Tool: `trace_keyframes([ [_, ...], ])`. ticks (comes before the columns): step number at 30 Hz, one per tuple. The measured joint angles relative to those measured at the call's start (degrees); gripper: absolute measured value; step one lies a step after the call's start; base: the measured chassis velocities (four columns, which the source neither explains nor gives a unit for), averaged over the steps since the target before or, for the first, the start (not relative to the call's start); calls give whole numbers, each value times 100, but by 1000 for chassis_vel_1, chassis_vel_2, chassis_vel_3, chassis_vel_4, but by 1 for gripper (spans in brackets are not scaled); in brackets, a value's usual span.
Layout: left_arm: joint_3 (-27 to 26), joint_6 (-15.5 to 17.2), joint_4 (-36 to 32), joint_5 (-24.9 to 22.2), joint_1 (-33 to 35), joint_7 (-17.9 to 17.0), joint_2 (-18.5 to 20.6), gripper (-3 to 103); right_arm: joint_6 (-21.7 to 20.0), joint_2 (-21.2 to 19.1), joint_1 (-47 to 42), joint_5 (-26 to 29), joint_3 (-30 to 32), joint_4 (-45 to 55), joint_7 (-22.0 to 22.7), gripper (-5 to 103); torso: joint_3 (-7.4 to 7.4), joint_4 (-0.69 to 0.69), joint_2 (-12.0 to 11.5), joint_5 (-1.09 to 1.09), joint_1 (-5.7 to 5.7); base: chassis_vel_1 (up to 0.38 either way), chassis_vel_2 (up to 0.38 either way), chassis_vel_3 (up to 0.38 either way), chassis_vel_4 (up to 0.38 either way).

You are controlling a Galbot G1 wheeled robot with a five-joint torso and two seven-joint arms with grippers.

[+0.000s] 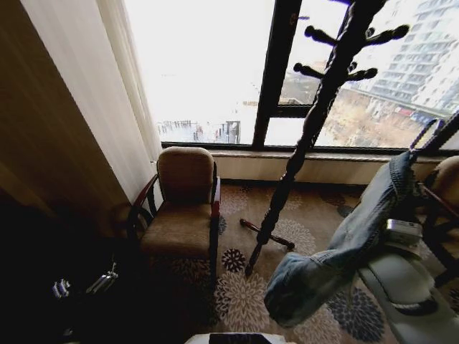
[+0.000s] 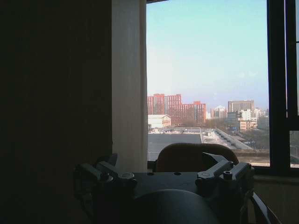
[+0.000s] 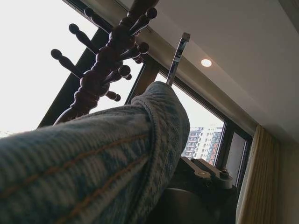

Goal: Pick up the clothes from the bed and hang them on the clothes hanger.

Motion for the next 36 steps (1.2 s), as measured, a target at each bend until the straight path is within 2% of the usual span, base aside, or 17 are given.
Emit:
trace_keyframes([
  [36,0,0,0,0,0,-1,0,100,227,261,-310,-340,-273,75,-119,21,-1,-1,1,0,-3,8,-18,-16,10],
])
